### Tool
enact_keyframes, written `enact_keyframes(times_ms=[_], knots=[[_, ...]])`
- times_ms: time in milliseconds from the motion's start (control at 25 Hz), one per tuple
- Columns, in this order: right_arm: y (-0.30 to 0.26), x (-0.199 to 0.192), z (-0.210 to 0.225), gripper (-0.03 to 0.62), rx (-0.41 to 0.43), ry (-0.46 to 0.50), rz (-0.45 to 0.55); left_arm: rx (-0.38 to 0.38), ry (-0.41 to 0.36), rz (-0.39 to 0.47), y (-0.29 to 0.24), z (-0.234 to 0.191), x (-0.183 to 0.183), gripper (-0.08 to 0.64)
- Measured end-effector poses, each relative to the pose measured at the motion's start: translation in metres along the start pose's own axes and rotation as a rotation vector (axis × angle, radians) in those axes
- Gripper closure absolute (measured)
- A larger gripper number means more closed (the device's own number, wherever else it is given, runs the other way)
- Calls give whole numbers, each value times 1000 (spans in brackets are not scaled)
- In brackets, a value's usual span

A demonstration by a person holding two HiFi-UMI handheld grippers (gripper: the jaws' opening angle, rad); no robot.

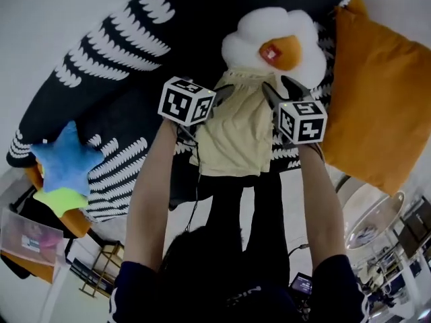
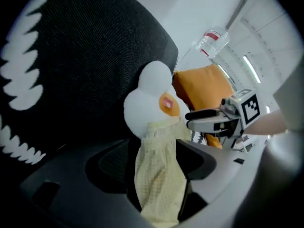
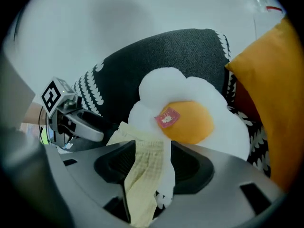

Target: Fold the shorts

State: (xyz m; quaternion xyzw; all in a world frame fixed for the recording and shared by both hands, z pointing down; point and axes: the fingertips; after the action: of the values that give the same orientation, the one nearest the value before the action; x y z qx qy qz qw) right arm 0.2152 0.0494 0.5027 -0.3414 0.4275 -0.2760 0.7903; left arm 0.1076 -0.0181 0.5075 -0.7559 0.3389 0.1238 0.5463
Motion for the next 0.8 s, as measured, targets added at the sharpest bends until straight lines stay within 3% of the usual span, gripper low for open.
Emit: enact_keyframes(times_ms=[200, 320, 400, 440, 560, 800], knots=[[-10, -4, 10, 360, -4, 11, -34, -172, -11, -184, -40, 0, -22, 250], [-16, -12, 15, 359, 2, 8, -40, -250, 32, -236, -54, 9, -31, 351], [-19, -15, 13, 359, 8, 24, -48, -247, 2, -237, -58, 12, -29, 464], [-19, -15, 11, 360, 12, 42, -52, -233, -43, -225, -58, 13, -27, 505], [-13, -17, 1, 352, 51, 147, -81, -198, -226, -150, -43, 18, -20, 512], [2, -22, -14, 291, 183, 585, -220, -197, -514, -54, -4, 42, -12, 514]])
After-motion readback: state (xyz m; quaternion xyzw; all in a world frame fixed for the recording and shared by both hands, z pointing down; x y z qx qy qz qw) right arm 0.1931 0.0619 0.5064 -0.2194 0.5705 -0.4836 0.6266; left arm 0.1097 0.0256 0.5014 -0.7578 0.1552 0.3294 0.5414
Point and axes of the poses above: the fingertips, and each gripper's own axes: y backward along the fingers, z to its right, x out of its top, and after that the axes turned 12 degrees about -y, right-handed
